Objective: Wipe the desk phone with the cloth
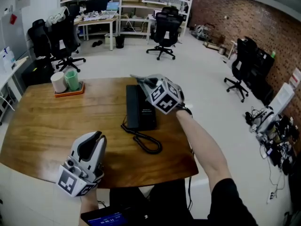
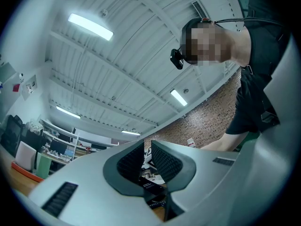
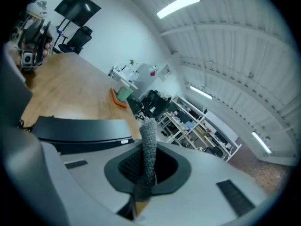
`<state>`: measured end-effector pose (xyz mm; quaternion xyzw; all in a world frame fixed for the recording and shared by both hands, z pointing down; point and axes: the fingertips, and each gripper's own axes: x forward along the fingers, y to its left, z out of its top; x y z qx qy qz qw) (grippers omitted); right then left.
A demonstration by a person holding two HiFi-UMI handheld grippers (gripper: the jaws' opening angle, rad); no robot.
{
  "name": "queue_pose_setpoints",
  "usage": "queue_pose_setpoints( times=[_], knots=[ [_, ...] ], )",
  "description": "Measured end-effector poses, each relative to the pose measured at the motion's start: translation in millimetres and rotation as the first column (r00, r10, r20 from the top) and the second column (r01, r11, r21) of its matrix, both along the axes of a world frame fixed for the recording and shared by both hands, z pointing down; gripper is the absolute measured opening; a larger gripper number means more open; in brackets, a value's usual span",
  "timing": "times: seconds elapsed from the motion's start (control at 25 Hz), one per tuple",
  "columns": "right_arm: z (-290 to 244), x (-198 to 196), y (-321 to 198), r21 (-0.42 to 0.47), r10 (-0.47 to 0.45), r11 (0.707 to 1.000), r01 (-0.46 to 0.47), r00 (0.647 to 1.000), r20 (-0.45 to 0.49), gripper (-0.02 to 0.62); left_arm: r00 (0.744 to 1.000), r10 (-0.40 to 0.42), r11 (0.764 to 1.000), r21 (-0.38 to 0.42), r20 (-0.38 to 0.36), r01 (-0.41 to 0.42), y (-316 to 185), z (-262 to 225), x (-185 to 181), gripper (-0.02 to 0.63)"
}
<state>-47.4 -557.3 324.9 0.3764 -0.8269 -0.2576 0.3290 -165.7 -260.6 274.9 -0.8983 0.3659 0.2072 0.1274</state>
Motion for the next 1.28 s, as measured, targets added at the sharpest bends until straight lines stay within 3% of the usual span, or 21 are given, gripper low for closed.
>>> queue_pose_setpoints(
  times=[0.12, 0.28, 0.44, 0.56, 0.6, 0.64, 0.76, 0.84, 0.92, 1.04, 1.16, 1.28],
  knots=[
    [20, -2, 15, -0.024, -0.053, 0.998, 0.051, 0.995, -0.084, 0.026, 1.000, 0.005, 1.000, 0.001, 0.007, -0.005, 1, -3, 1, 0.034],
    [37, -5, 78, -0.082, -0.207, 0.977, 0.195, 0.963, -0.174, 0.025, 1.000, 0.003, 1.000, 0.005, 0.011, -0.003, 4, -6, 3, 0.034],
    [70, 0, 150, -0.165, -0.371, 0.927, 0.336, 0.880, -0.295, 0.025, 1.000, 0.009, 1.000, 0.003, 0.011, -0.009, 4, -5, 4, 0.034],
    [87, 7, 191, -0.289, -0.505, 0.859, 0.422, 0.791, -0.344, 0.025, 1.000, 0.020, 1.000, 0.006, 0.001, -0.020, 4, -5, 3, 0.034],
    [85, 10, 192, -0.302, -0.516, 0.851, 0.429, 0.788, -0.336, 0.025, 1.000, 0.017, 1.000, 0.003, 0.004, -0.017, 3, -4, 2, 0.034],
    [75, 12, 181, -0.277, -0.493, 0.865, 0.418, 0.813, -0.311, 0.025, 1.000, 0.014, 1.000, 0.001, 0.008, -0.014, 1, -2, 1, 0.034],
    [19, 12, 106, -0.079, -0.272, 0.961, 0.263, 0.955, -0.121, 0.025, 1.000, 0.013, 1.000, 0.001, 0.004, -0.013, -1, -1, -1, 0.034],
    [-7, 13, 56, -0.006, -0.125, 0.992, 0.126, 0.992, 0.017, 0.025, 1.000, 0.010, 1.000, -0.003, 0.003, -0.010, -1, 1, -3, 0.034],
    [-11, 12, 23, -0.005, -0.050, 0.999, 0.050, 0.997, 0.056, 0.025, 1.000, 0.009, 1.000, -0.004, 0.000, -0.009, 0, 2, -1, 0.034],
    [7, 10, 9, -0.028, -0.030, 0.999, 0.030, 0.999, -0.031, 0.025, 1.000, 0.007, 1.000, -0.005, 0.002, -0.007, 1, 0, 4, 0.034],
    [20, 12, 36, -0.055, -0.095, 0.994, 0.090, 0.992, -0.088, 0.025, 1.000, 0.006, 1.000, 0.000, 0.011, -0.006, 3, -5, 5, 0.034],
    [39, 16, 85, -0.092, -0.208, 0.977, 0.194, 0.963, -0.174, 0.026, 1.000, -0.015, 1.000, 0.028, 0.021, 0.015, 3, -12, 4, 0.034]
  ],
)
